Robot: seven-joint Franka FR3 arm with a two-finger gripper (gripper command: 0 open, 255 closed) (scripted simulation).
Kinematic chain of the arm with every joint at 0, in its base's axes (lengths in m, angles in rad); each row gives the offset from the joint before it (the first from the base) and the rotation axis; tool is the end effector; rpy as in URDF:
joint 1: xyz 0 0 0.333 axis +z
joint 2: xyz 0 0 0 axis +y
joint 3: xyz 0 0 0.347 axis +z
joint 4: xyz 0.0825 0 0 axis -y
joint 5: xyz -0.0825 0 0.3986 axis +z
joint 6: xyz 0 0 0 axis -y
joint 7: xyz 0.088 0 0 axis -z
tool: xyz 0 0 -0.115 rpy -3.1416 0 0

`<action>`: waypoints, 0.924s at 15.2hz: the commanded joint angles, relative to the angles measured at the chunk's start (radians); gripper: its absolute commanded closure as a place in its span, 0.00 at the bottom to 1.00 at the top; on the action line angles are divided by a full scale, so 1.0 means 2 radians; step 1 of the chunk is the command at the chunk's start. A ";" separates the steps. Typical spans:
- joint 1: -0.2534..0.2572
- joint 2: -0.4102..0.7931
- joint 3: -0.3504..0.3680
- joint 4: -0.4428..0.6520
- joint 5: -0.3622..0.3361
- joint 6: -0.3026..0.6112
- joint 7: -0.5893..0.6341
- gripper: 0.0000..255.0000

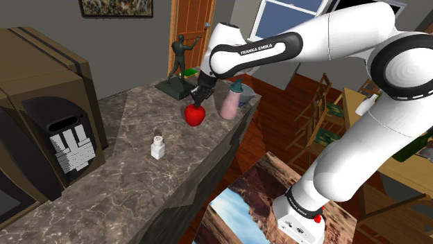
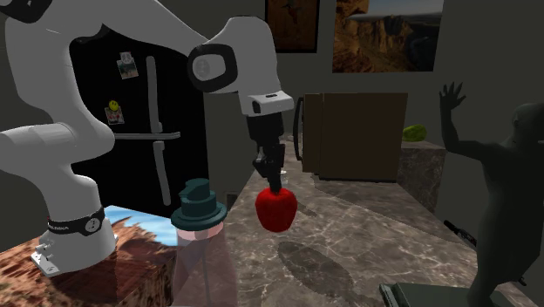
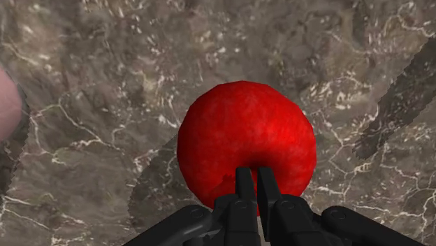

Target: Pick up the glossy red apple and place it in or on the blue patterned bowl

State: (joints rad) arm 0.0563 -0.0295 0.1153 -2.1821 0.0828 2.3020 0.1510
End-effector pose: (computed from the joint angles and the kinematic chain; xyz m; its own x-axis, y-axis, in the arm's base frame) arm 0.5462 0.0972 0.4315 0.9902 -0.0355 0.1354 -0.0238 -0.9959 -0.0871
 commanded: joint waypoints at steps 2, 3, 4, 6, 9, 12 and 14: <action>0.000 -0.010 0.000 0.010 0.000 -0.020 0.001 1.00; 0.000 -0.013 0.000 0.014 0.000 -0.027 0.001 1.00; 0.000 -0.015 0.000 0.018 0.000 -0.033 0.002 1.00; 0.000 -0.020 -0.001 0.027 0.000 -0.047 0.002 1.00; -0.001 -0.026 -0.001 0.041 0.000 -0.067 0.003 1.00; -0.001 -0.031 -0.001 0.055 -0.001 -0.086 0.004 1.00; -0.001 -0.034 -0.002 0.066 -0.001 -0.100 0.005 1.00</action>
State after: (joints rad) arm 0.0545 -0.0974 0.1125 -2.0672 0.0821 2.1198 0.1594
